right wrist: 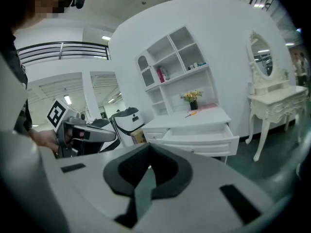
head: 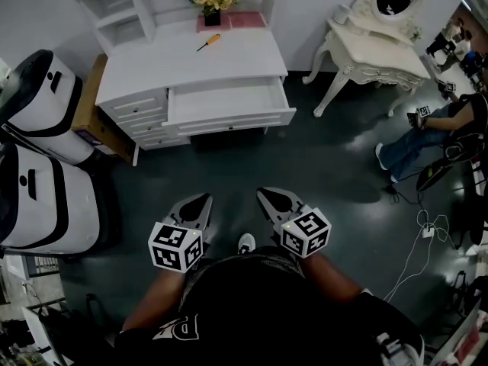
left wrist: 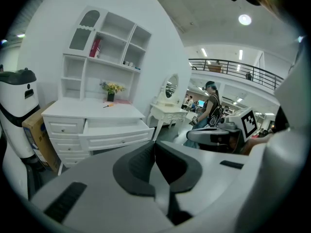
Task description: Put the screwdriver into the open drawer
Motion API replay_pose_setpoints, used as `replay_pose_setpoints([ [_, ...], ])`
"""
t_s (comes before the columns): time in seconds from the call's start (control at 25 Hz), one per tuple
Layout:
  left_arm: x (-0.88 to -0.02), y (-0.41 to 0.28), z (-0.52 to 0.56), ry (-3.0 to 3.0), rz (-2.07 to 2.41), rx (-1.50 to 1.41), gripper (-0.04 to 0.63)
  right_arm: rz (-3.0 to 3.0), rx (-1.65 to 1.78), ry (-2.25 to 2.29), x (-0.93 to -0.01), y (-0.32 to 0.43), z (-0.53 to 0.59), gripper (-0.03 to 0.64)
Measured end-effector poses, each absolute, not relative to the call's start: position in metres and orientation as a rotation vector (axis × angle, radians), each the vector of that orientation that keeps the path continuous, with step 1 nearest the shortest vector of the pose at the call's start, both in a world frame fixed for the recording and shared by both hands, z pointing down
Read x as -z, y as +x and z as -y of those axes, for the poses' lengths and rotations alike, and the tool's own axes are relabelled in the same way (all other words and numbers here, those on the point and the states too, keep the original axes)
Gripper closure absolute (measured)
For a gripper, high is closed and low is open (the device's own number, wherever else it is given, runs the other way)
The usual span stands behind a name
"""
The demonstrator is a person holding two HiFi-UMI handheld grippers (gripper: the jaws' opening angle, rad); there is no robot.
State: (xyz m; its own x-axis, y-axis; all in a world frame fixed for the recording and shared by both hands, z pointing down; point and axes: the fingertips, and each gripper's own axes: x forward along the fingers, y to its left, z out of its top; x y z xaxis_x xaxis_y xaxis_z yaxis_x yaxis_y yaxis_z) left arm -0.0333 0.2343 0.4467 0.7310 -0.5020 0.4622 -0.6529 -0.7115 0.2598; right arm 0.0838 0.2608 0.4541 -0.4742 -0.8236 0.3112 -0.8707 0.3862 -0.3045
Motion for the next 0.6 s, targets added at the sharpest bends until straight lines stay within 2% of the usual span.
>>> replay_pose_setpoints([
  [0.6,-0.443,0.009,-0.211,2.537,0.914,-0.523,0.580,2.535,-0.684,1.550,-0.457,0.128,-0.241,0.607],
])
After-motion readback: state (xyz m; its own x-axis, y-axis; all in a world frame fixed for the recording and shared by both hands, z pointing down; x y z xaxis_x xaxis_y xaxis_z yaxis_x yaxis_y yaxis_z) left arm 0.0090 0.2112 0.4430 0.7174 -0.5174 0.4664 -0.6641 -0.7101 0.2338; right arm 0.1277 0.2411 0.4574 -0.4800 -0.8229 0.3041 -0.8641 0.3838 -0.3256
